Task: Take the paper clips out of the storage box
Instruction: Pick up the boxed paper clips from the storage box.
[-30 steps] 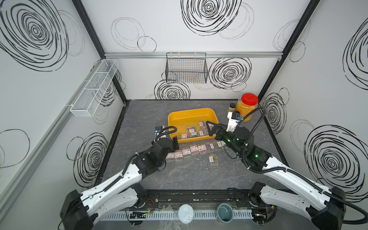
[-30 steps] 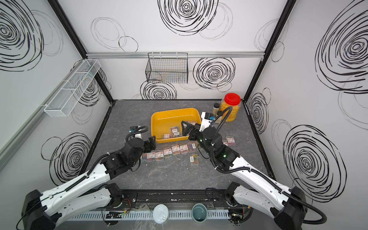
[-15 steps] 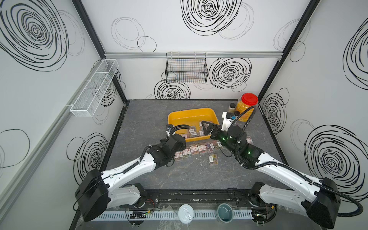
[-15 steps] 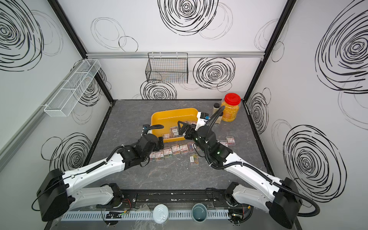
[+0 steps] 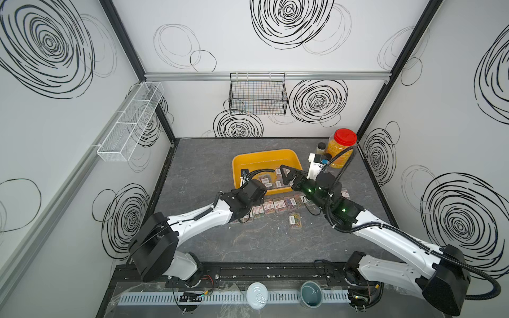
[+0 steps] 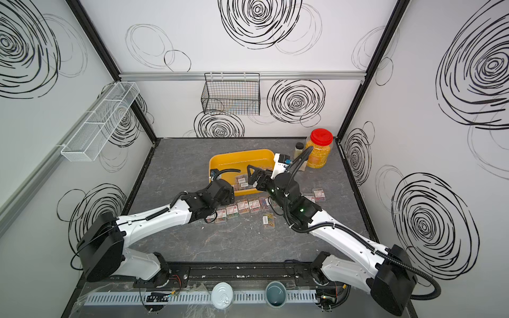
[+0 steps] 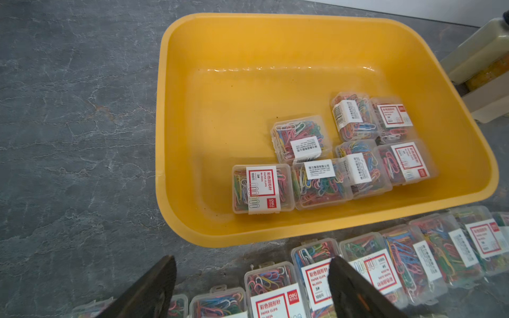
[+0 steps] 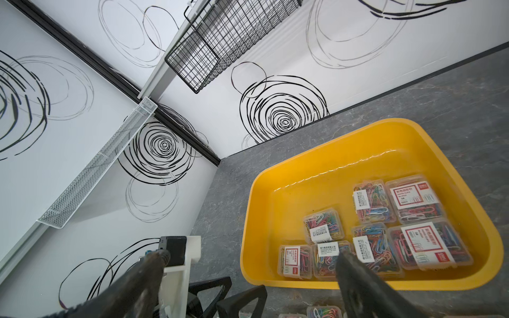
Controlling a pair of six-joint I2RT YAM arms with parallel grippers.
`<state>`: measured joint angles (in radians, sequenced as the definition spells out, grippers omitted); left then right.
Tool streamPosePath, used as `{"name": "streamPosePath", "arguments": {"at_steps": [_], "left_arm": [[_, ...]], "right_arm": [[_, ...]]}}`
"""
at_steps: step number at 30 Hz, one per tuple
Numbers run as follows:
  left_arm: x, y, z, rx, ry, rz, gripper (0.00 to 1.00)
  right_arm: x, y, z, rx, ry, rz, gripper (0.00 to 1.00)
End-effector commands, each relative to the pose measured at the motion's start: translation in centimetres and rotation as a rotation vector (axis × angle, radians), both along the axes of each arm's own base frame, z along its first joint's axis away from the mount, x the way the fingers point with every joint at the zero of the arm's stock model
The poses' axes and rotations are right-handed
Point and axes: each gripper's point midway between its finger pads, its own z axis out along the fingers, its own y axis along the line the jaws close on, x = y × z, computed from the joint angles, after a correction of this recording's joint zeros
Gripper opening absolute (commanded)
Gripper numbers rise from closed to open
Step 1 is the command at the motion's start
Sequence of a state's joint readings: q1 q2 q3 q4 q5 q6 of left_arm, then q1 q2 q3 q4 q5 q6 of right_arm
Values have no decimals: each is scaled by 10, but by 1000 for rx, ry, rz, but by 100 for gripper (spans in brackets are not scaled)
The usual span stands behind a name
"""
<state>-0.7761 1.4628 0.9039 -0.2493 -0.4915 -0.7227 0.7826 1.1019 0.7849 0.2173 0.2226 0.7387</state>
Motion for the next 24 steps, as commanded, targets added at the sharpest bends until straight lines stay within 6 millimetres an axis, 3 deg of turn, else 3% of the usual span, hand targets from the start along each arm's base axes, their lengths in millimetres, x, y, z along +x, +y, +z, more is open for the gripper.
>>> {"name": "streamPosePath", "arguments": {"at_steps": [1,5,9,12,20,24], "left_arm": [[9,-2,1,-8,10,24,90],[14,-2,-8,26,33,36,89],[20,-1,-17,57,60,52,88],[22,1,-19,90,65,73,88],[35,3,-17,149,65,118,88],[46,0,-16,151,73,120,87]], "right_arm": [[6,2,9,15,-8,3,100],[9,2,5,-8,-7,-6,100],[17,-23,-11,-65,6,-80,100],[25,-55,-27,-125,18,-155,100],[41,-177,-92,-292,83,-473,100],[37,-215,-111,-327,73,-560,100]]}}
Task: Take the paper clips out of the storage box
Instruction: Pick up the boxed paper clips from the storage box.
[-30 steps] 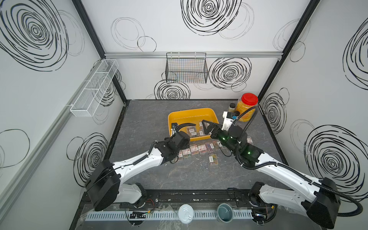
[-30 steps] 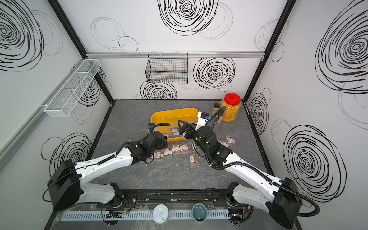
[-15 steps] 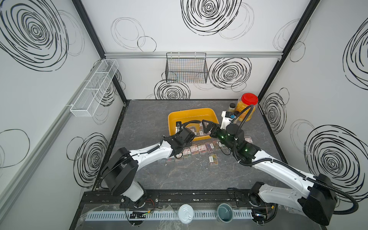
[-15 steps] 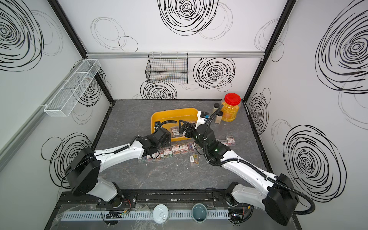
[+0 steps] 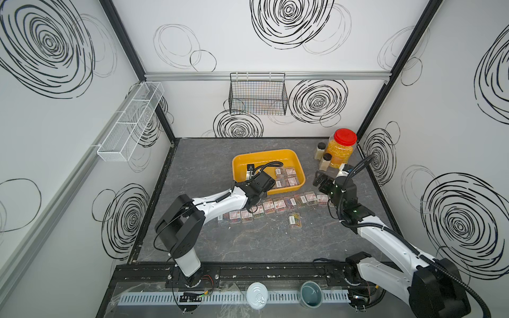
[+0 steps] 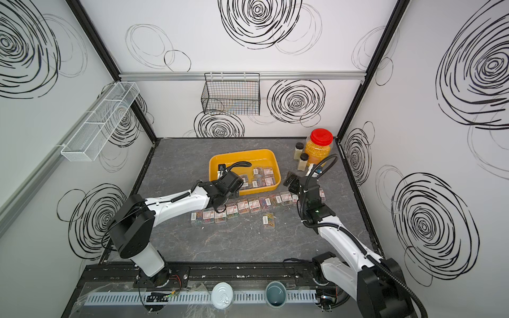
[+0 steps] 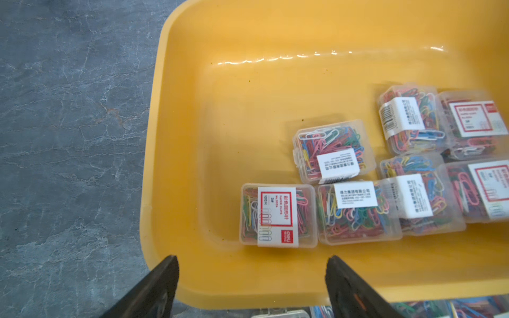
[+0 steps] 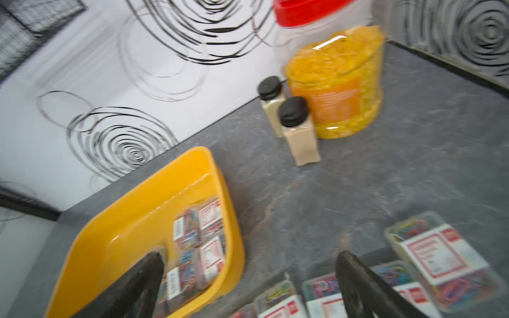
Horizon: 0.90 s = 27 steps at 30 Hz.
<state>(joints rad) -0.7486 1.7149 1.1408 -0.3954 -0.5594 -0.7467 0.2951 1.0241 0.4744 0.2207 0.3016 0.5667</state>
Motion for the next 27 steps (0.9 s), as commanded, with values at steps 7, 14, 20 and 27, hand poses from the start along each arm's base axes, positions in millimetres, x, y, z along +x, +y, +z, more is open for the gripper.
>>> {"name": "streamPosePath", "arguments": {"at_steps": [7,14,20,27], "left_arm": [[41,-17,1,-111,31,-21,86],[65,-53,-9,-131,67,-84,83],[72,-52,-31,-100,111,-58,84],[78,-63,-47,-96,145,-102,92]], "right_arm": [[-7,-33,-25,-110,-75,-94,100],[-3,-40,-33,-100,-51,-139,100],[-3,-42,-36,-99,-44,-151,100],[0,-39,-37,-100,-35,-139,100]]}}
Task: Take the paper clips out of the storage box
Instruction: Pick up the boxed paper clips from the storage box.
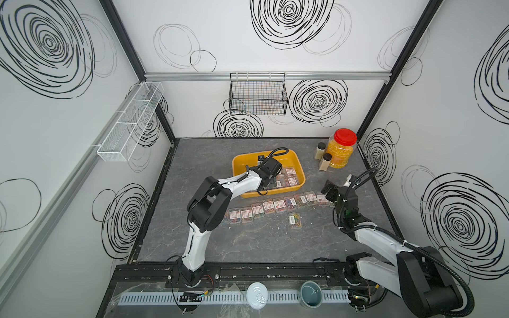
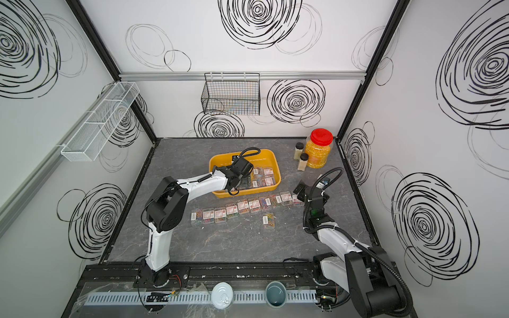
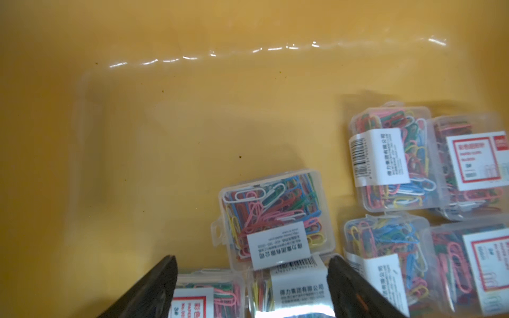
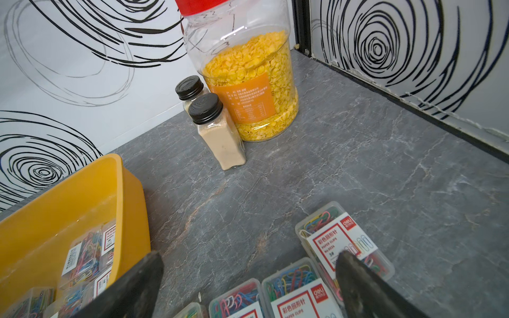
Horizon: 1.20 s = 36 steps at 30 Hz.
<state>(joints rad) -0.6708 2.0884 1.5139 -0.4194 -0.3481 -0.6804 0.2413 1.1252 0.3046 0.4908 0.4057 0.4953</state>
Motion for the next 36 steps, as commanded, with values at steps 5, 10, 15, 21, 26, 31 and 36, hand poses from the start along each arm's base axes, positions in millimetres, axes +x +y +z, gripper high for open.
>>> {"name": "streamPosePath", "arguments": {"at_steps": [5,10,15,21,26,31,36], "left_arm": [[13,-11,-13,-8,31,-33,96],[19,-11,-32,-11,69,-18,92],[25,-11,-37,7,76,-14,91],[32,-16,-26,-7,53,-23,73],[27,-18,3,-1,3,-39,66],[10,-8,49,-21,-79,-25,66],[-13,15,79,-40,-137,2,67]], "right_arm": [[7,-1,8,3,-27,-11,100],[12,2,5,-4,-1,1,100],[15,4,5,-4,1,8,100],[23,26,10,29,-21,89,100],[35,65,33,6,-49,151,100],[47,99,64,63,-100,220,100],[48,110,85,145,-151,243,100]]}}
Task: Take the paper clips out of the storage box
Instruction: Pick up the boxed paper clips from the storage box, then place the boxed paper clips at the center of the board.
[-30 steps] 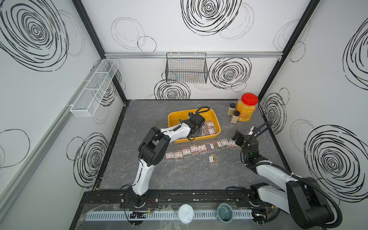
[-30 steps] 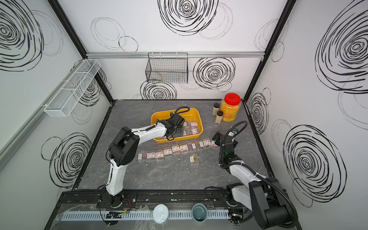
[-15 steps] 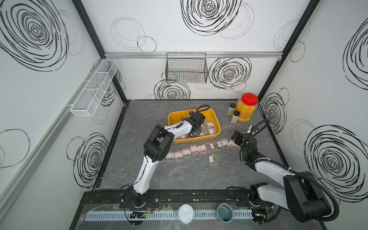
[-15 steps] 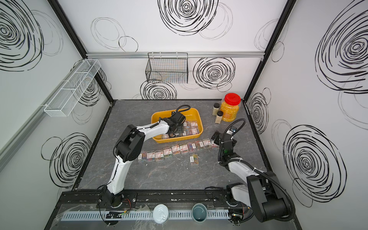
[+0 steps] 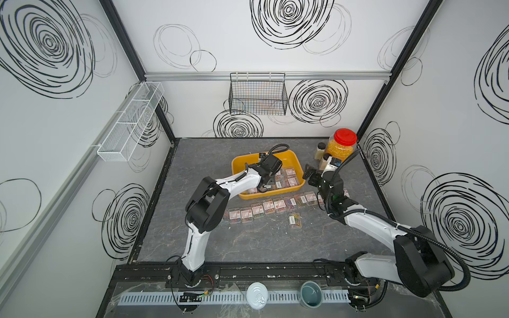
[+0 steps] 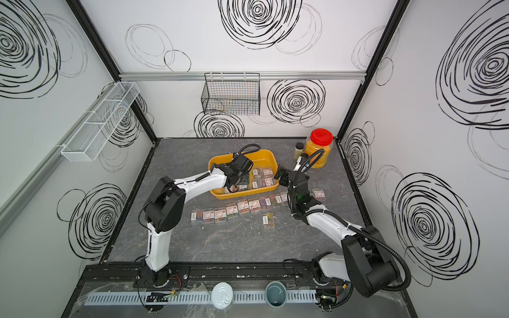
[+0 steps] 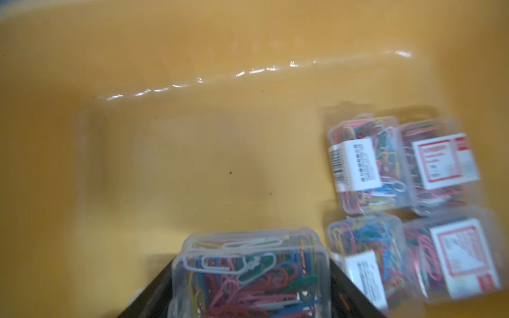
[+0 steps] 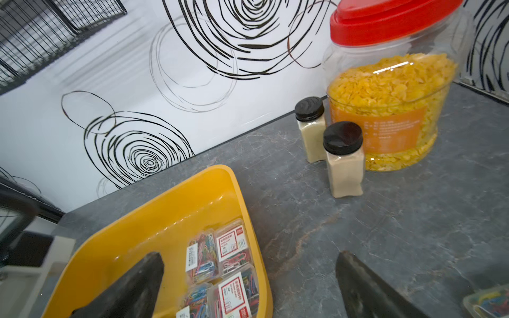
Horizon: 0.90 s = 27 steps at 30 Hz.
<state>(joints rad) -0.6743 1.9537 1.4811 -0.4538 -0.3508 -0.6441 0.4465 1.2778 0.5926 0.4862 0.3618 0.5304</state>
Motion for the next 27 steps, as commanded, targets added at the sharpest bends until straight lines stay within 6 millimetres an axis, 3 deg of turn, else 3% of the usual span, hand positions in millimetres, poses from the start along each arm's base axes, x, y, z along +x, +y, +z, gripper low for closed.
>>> {"name": "streamPosePath", "arguments": {"at_steps": [1,8,14,20,27], "left_arm": [[-8,13,34,-25,-86,36,67],[-38,32,59,-1,-143,11,67],[-75,33,73,75,-234,-100,67],[-135,19,49,143,-269,-269,65],[-202,-7,20,231,-312,-400,63]], "right_arm": [[0,9,15,65,-31,18,100],[-6,15,26,76,-37,47,100],[-19,20,42,204,-109,80,100],[-13,58,94,200,-278,153,100],[27,98,128,136,-377,226,100]]}}
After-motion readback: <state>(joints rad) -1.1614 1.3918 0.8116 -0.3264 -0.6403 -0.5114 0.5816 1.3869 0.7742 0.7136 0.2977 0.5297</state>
